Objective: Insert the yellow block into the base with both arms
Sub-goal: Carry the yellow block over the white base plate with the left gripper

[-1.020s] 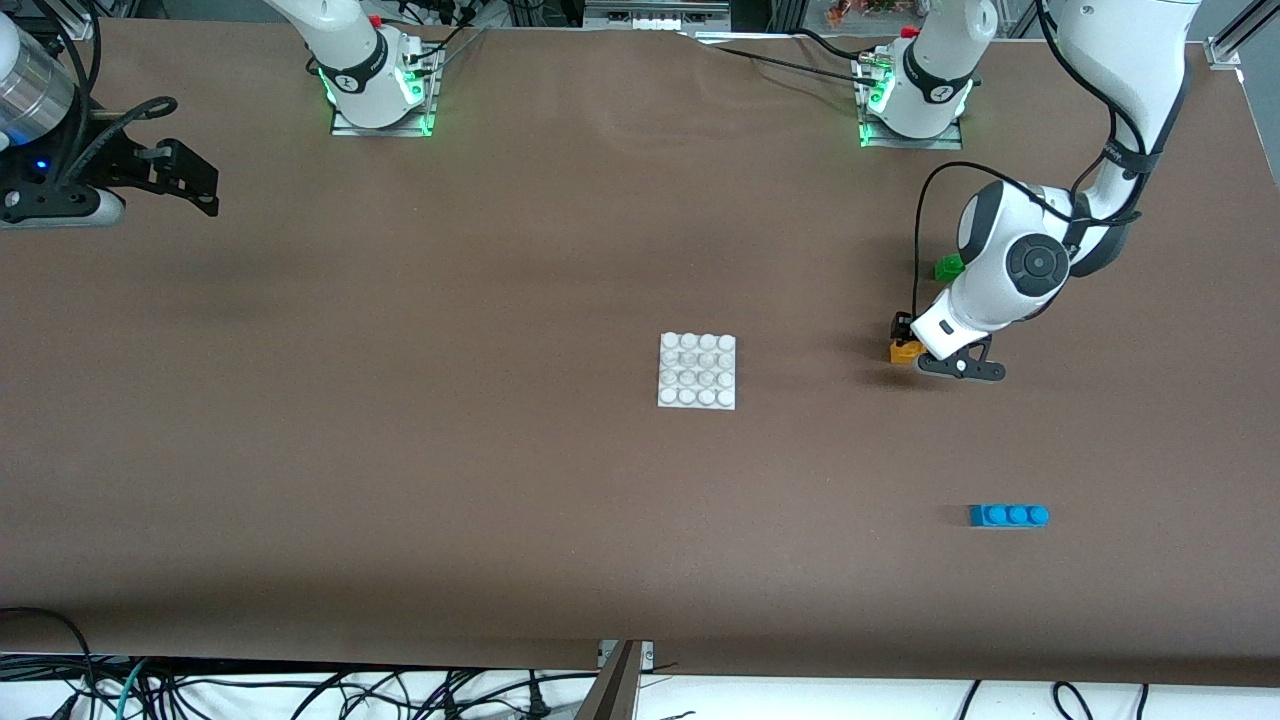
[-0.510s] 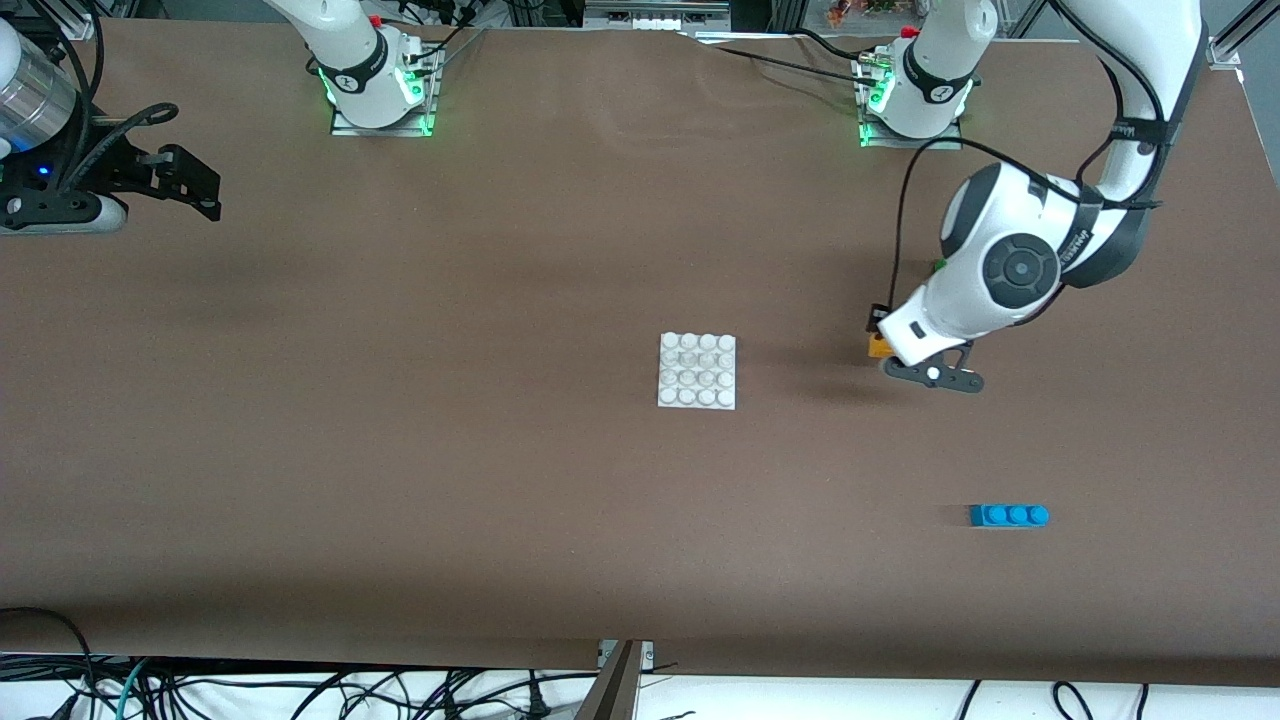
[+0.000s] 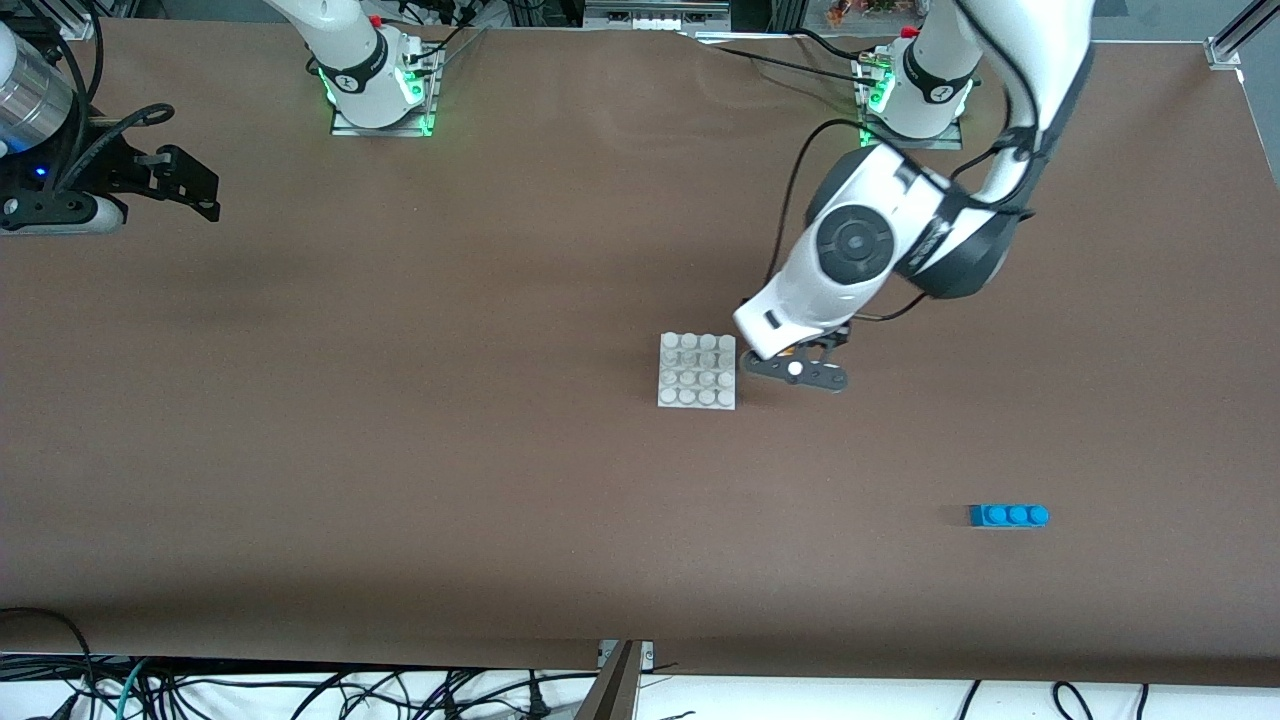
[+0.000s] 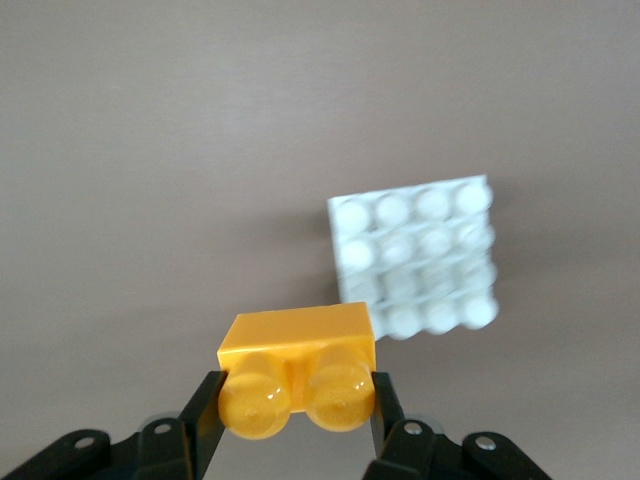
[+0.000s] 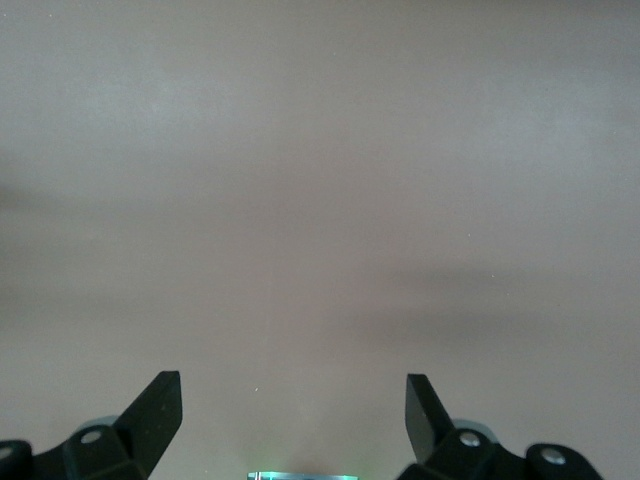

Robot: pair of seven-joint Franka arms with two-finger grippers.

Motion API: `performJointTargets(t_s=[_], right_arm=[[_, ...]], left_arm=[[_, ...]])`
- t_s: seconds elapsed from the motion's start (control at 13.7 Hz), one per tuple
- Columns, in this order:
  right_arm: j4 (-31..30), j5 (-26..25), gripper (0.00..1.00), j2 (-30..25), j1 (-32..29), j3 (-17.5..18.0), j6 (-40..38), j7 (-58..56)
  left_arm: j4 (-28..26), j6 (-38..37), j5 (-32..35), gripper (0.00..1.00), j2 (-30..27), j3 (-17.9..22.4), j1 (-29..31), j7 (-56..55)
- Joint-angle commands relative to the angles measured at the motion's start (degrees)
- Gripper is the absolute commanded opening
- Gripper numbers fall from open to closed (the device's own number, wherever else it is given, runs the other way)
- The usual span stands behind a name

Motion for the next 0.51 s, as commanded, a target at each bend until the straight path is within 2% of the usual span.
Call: performJointTargets(t_s=[0.0,0.22,0.44], right_arm=[[1.27,1.11,0.99,0.45,-0.55,0.14,-0.25,0.19],[1.27,1.11,0.99,0.45,-0.55,0.14,0.71,-0.16],[1.27,1.2,0.99,0.45,-0.55,0.14,0.8,-0.07]], left_arm=[[7.97,-2.12,-0.39,0.16,8.1,0.72,-3.59,-6.04],[11.21,-1.6,0.05,0.16,13.64,3.08,-8.95,-11.49],[11.92,-1.59,-0.12,0.15,15.49,3.36,-9.23,-11.41]])
